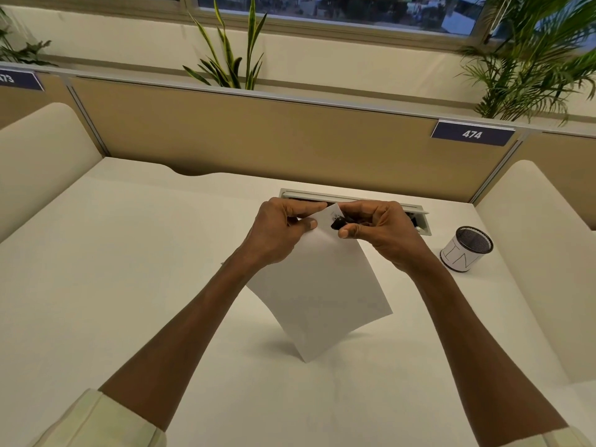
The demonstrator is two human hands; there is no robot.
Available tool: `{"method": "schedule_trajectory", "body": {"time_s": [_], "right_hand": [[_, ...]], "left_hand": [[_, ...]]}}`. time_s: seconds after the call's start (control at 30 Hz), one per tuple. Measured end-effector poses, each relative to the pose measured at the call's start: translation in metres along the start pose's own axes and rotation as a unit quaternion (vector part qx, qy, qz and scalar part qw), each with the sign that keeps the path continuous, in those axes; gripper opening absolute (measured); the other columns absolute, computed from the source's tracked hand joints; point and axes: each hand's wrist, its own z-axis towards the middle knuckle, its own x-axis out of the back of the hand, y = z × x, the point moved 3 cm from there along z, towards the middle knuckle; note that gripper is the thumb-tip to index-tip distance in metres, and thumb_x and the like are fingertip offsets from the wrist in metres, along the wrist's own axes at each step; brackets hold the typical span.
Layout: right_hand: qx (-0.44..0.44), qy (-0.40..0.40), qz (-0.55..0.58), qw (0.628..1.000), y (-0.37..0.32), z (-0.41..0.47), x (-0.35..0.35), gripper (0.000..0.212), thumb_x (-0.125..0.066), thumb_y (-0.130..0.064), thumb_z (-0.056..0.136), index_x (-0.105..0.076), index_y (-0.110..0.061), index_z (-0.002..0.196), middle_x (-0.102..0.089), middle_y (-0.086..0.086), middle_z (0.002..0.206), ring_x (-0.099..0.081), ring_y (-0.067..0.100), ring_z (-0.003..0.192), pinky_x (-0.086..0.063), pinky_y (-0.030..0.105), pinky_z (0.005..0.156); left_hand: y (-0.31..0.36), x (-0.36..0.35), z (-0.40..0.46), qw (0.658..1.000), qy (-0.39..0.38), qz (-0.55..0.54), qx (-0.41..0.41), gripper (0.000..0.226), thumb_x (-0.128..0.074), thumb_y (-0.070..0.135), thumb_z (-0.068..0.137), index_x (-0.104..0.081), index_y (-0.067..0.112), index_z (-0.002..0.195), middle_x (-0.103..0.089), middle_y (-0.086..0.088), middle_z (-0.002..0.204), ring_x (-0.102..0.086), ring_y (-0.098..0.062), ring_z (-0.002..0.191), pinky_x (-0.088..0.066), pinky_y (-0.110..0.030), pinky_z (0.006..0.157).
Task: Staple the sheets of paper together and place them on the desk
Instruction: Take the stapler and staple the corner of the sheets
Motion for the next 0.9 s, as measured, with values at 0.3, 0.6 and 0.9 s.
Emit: {"method": "schedule_trajectory", "body": {"time_s": [0.3,0.6,0.9], "right_hand": [[-0.040,0.054,0.098,0.993,0.016,-0.005,0.017,0.037,-0.077,-0.018,0.072,-0.073,-0.014,0.108,-0.075,0.010,0.103,-0.064,0.020,0.086,-0.047,0.028,0.069],[-0.225,0.119,0.098,0.962,0.055,0.018,0.002,0.016,-0.064,-0.012,0.092,-0.069,-0.002,0.103,-0.069,0.016,0.109,-0.065,0.028,0.101,-0.051,0.037,0.076],[-0.310,0.149,-0.088,0.935,0.105,0.097,-0.053,0.039,-0.089,-0.024,0.066,-0.065,0.004,0.081,-0.072,0.014,0.079,-0.073,0.026,0.072,-0.062,0.043,0.071]], "left_hand": [[-0.008,0.008,-0.010,0.999,0.010,-0.019,0.033,0.032,-0.064,0.005,0.088,-0.071,0.024,0.113,-0.074,0.009,0.100,-0.068,-0.030,0.083,-0.050,-0.016,0.061],[-0.033,0.031,-0.036,0.998,0.007,-0.022,0.056,0.028,-0.068,0.010,0.086,-0.073,0.031,0.104,-0.071,0.031,0.087,-0.069,0.002,0.083,-0.051,-0.010,0.066],[-0.060,0.045,-0.043,0.995,0.038,-0.048,0.083,0.028,-0.071,0.007,0.082,-0.076,0.031,0.095,-0.073,0.024,0.095,-0.068,0.000,0.088,-0.050,-0.009,0.072]]}}
